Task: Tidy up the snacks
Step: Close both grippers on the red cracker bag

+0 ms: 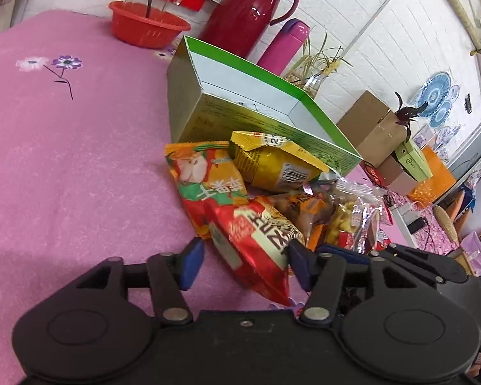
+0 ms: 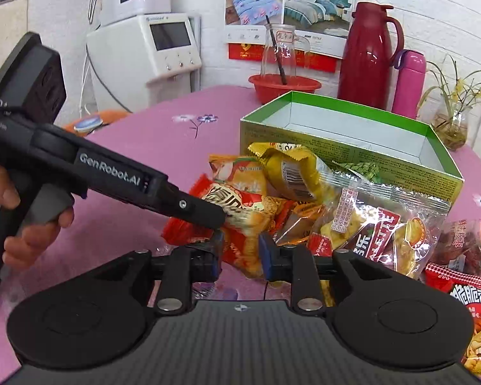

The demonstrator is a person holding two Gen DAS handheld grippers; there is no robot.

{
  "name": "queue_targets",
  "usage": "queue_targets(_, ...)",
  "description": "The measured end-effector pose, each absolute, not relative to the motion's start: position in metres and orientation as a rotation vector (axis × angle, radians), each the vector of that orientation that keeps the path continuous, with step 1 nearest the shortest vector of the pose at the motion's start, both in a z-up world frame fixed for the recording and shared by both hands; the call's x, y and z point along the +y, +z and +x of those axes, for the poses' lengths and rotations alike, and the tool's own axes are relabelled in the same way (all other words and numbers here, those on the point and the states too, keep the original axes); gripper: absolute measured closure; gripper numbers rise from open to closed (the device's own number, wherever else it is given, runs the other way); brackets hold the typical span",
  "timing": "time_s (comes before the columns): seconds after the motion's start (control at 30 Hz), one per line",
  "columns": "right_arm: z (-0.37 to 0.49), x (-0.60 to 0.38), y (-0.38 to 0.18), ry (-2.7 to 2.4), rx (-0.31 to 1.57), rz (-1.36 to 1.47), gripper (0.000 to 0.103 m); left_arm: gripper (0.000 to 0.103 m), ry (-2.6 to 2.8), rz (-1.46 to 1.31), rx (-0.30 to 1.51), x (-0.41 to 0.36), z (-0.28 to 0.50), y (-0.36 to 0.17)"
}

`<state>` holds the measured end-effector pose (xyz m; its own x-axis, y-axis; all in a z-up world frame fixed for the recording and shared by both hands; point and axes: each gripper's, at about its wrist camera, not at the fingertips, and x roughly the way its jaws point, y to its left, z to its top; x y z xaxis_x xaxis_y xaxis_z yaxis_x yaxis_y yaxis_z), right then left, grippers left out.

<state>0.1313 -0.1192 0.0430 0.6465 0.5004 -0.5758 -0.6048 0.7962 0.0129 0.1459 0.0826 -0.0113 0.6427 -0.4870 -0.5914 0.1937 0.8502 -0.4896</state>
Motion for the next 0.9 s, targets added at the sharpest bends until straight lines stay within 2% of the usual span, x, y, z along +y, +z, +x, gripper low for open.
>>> queue_targets(0.03,0.133,-0.119,0.043,0.629,0.594,-0.183,0.041,0.025,-0.397,-0.401,0.783,0.082,0.147,-0.011)
queue_targets(0.07,0.135,-0.119,0.042,0.628,0.595,-0.175,0.023,0.024,-0.396,-0.400,0.785,0.082,0.148,-0.012)
queue_targets(0.13,0.139,-0.119,0.041,0.633,0.605,-0.163,0.009,0.021,-0.401,-0.405,0.790,0.082,0.151,-0.013)
queue_targets(0.3,0.147,-0.114,0.037,0.667,0.604,-0.193,0.008,0.021,-0.416,-0.415,0.798,0.081,0.157,-0.018)
queue_targets(0.47,0.148,-0.107,0.038,0.696,0.624,-0.260,0.001,0.021,-0.420,-0.418,0.799,0.088,0.156,-0.018)
queue_targets(0.6,0.148,-0.102,0.041,0.749,0.638,-0.229,0.002,0.020,-0.405,-0.420,0.797,0.095,0.155,-0.015)
queue_targets(0.73,0.145,-0.091,0.039,0.765,0.633,-0.271,0.003,0.010,-0.386,-0.419,0.792,0.103,0.151,-0.015)
queue_targets(0.9,0.159,-0.087,0.029,0.742,0.697,-0.236,0.003,0.011,-0.387,-0.430,0.792,0.112,0.150,-0.015)
